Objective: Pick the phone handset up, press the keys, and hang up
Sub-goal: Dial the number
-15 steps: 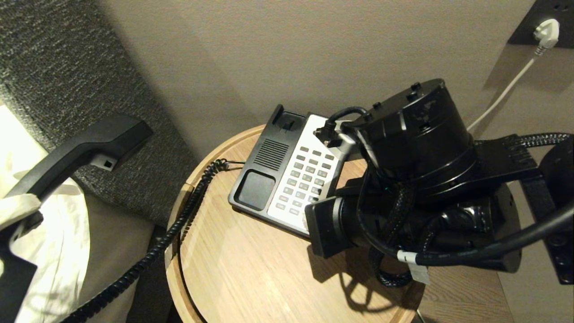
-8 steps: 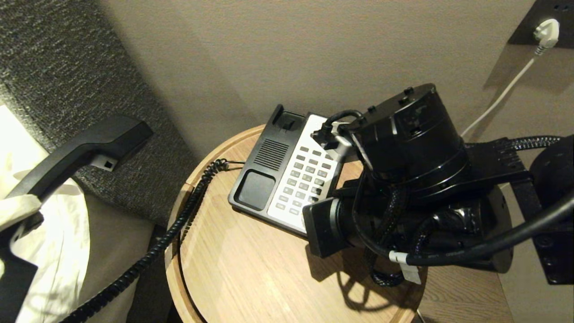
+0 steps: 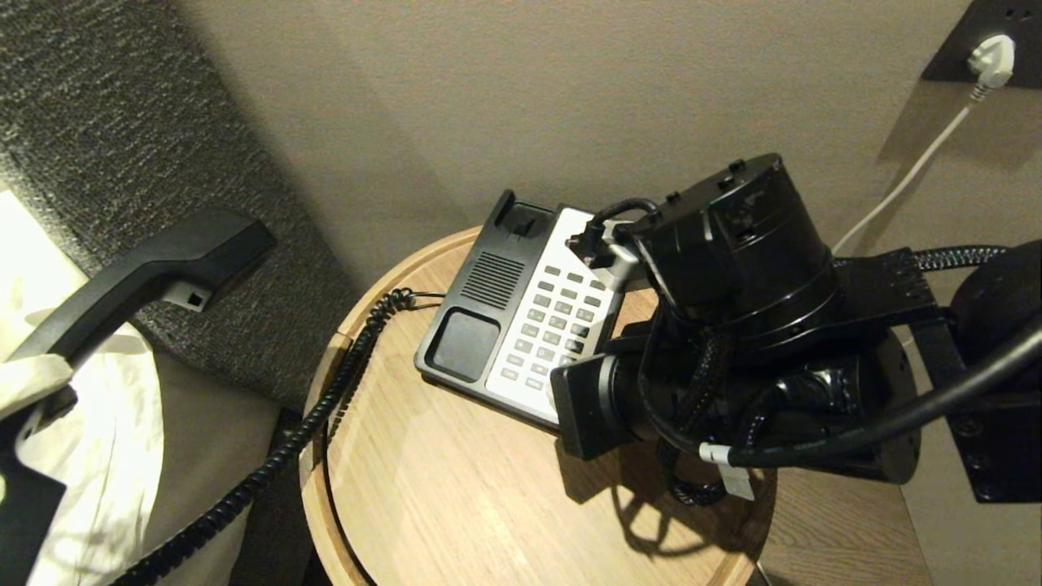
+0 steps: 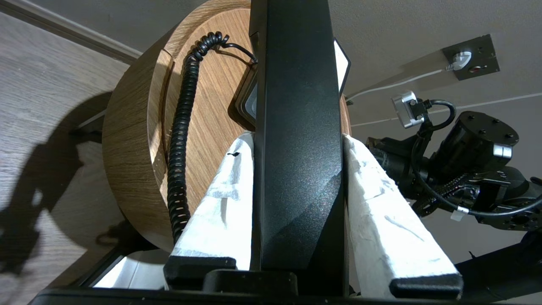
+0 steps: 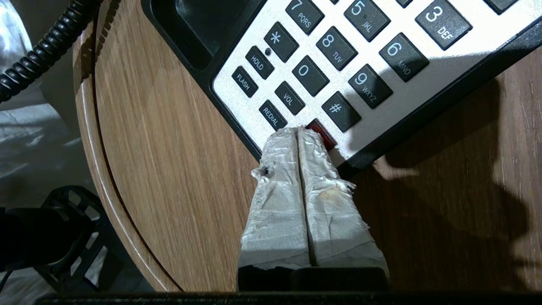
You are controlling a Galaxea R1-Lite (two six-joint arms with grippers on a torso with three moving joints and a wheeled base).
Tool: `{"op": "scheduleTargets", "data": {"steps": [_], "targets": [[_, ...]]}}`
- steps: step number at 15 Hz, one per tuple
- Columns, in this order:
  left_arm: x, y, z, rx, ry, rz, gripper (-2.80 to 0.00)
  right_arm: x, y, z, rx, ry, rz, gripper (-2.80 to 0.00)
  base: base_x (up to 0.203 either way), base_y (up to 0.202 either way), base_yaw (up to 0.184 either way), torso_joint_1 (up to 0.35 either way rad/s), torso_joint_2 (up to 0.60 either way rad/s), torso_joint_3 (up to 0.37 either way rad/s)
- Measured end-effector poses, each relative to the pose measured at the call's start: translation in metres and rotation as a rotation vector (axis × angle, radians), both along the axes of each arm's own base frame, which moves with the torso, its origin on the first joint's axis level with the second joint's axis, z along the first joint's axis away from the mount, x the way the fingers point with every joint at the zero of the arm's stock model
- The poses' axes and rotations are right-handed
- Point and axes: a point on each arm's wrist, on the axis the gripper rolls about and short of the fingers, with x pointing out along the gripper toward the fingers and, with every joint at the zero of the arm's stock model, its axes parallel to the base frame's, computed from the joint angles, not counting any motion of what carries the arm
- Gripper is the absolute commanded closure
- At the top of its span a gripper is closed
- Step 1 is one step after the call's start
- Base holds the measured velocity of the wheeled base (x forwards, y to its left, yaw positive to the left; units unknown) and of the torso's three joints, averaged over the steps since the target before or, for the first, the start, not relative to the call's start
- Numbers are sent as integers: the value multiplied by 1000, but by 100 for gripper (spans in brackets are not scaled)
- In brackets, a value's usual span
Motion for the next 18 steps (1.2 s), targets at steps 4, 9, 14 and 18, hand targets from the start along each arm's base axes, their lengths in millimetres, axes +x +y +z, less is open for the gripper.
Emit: {"op": "scheduleTargets", "data": {"steps": [4, 9, 14, 18], "targets": [[-1, 1, -1, 1, 1, 0, 0, 2, -1, -4, -13, 6, -9, 0, 0, 0, 0, 0, 0, 0], [-2, 2, -7, 7, 7, 0, 0, 1, -2, 1, -1, -1, -11, 0, 0, 0, 0, 0, 0, 0], [-2, 2, -8, 7, 8, 0, 0, -2, -8, 10, 22, -16, -14, 0, 0, 0, 0, 0, 0, 0], [0, -1, -4, 22, 3, -10, 0, -5, -17, 26, 67, -40, -27, 0, 0, 0, 0, 0, 0, 0]]}}
